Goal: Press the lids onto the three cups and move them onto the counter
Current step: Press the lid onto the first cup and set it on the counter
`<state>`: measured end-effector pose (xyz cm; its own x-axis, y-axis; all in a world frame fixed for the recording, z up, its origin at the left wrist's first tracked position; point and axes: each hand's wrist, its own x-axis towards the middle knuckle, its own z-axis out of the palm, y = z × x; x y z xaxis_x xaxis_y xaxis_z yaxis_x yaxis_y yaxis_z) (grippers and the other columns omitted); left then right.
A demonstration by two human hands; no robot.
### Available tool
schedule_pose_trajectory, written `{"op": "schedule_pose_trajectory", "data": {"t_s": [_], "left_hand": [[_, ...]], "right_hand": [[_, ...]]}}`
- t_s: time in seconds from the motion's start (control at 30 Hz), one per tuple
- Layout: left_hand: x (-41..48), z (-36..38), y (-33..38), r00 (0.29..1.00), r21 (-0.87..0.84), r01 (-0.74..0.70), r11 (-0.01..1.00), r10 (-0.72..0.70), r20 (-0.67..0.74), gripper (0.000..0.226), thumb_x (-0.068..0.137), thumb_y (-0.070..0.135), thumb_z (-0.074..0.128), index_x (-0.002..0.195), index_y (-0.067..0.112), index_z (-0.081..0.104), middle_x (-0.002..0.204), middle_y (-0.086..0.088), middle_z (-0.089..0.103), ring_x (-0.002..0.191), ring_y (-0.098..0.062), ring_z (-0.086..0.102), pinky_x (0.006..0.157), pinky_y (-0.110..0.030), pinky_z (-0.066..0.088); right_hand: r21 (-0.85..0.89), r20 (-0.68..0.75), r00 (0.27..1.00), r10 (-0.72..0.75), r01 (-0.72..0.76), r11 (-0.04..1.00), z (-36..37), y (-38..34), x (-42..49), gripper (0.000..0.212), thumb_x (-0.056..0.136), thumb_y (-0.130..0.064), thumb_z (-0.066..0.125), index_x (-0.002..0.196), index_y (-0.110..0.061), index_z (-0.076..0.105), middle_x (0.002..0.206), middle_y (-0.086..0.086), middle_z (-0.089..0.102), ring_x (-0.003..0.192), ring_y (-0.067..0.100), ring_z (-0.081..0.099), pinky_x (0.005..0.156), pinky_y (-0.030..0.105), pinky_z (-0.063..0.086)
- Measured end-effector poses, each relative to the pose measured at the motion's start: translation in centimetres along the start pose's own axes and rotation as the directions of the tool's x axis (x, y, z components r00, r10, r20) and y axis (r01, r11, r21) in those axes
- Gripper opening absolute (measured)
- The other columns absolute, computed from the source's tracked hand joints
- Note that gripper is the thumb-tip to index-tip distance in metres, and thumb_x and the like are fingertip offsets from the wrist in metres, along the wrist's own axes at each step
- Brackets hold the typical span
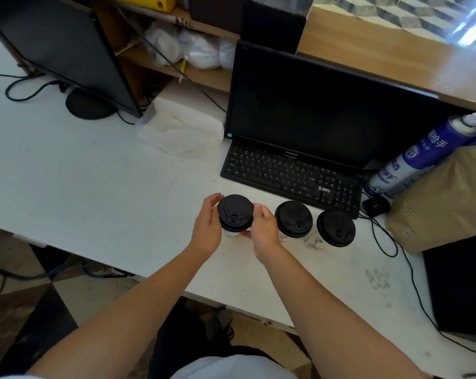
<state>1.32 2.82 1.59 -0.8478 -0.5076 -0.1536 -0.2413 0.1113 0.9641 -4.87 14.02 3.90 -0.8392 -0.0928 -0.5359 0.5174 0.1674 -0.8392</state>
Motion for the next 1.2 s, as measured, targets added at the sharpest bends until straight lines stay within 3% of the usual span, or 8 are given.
{"op": "schedule_pose_trajectory", "data": {"t_s": [0.17,0.33,0.43,0.63,0.77,0.9,1.07,1.2], "left_hand": [[0.1,0.5,1.0,0.988,-0.024,0.100,0.995,-0.102,-0.113,0.026,0.107,0.026,0.035,0.121,0.016,0.055,0.119,-0.005,0.061,0.113,-0.024,0.059,0.097,-0.042,0.053],[0.4,0.5,1.2,0.966,-0.022,0.179,0.984,-0.180,-0.184,0.036,0.106,0.034,0.034,0.099,0.009,0.060,0.099,-0.010,0.062,0.093,-0.024,0.059,0.085,-0.046,0.053],[0.2,0.4,1.1,0.968,-0.089,0.199,0.976,-0.210,-0.136,0.036,0.106,0.034,0.033,0.102,0.009,0.059,0.105,-0.013,0.062,0.101,-0.029,0.060,0.090,-0.052,0.054],[0.3,-0.6,0.4,0.935,-0.210,0.343,0.916,-0.354,-0.016,0.035,0.103,0.043,0.041,0.112,0.014,0.059,0.114,-0.007,0.064,0.106,-0.023,0.061,0.073,-0.032,0.053],[0.2,-1.4,0.5,0.986,-0.004,0.157,0.988,-0.157,-0.056,0.025,0.105,0.032,0.040,0.111,0.014,0.056,0.112,-0.005,0.062,0.097,-0.019,0.061,0.078,-0.039,0.057],[-0.1,-1.5,0.7,0.998,0.229,-0.049,0.972,0.059,-0.037,0.028,0.107,0.016,0.033,0.119,0.006,0.056,0.113,-0.007,0.061,0.103,-0.022,0.058,0.091,-0.037,0.050],[-1.3,-0.9,0.9,0.988,0.237,-0.056,0.970,0.088,-0.127,0.044,0.098,-0.003,0.042,0.140,0.007,0.048,0.131,-0.009,0.053,0.114,-0.012,0.047,0.098,-0.024,0.036],[-2.0,-1.2,0.9,0.989,0.092,0.025,0.995,-0.012,-0.148,0.054,0.090,-0.010,0.037,0.130,0.023,0.054,0.124,-0.001,0.058,0.111,-0.022,0.056,0.095,-0.037,0.049]], "right_hand": [[0.100,0.060,0.998,-0.029,0.023,0.995,-0.4,1.4,-0.6,0.030,0.109,-0.020,0.040,0.122,-0.011,0.066,0.126,0.008,0.068,0.118,0.023,0.063,0.084,0.034,0.058],[0.098,0.111,0.993,0.040,-0.051,0.994,-0.3,1.4,-0.8,0.033,0.109,-0.034,0.040,0.122,-0.019,0.067,0.126,0.003,0.067,0.116,0.015,0.061,0.077,0.029,0.056],[0.082,0.127,0.990,0.063,-0.074,0.994,-0.3,1.5,-0.8,0.036,0.108,-0.040,0.038,0.123,-0.022,0.065,0.127,0.001,0.065,0.111,0.012,0.060,0.075,0.029,0.056],[-0.046,0.119,0.993,-0.008,0.013,0.999,-0.3,1.6,-0.5,0.033,0.109,-0.037,0.033,0.118,-0.021,0.060,0.115,-0.003,0.063,0.102,0.008,0.059,0.072,0.030,0.061],[-0.275,0.081,0.981,-0.175,0.191,0.942,-0.4,1.2,-0.3,0.033,0.110,-0.032,0.033,0.122,-0.014,0.058,0.106,0.002,0.062,0.098,0.022,0.060,0.079,0.051,0.062],[-0.340,0.091,0.975,-0.201,0.220,0.914,-0.3,0.4,-0.3,0.034,0.110,-0.032,0.031,0.127,-0.014,0.054,0.114,0.006,0.058,0.100,0.025,0.060,0.068,0.047,0.064],[0.036,0.149,0.988,0.033,-0.038,0.999,0.2,0.7,-0.7,0.029,0.109,-0.020,0.038,0.122,-0.007,0.060,0.129,0.010,0.061,0.114,0.027,0.062,0.087,0.042,0.061],[0.183,0.222,0.973,0.060,-0.102,0.978,0.0,1.3,-1.4,0.030,0.109,-0.023,0.043,0.128,-0.011,0.062,0.130,0.005,0.065,0.122,0.025,0.061,0.101,0.041,0.054]]}}
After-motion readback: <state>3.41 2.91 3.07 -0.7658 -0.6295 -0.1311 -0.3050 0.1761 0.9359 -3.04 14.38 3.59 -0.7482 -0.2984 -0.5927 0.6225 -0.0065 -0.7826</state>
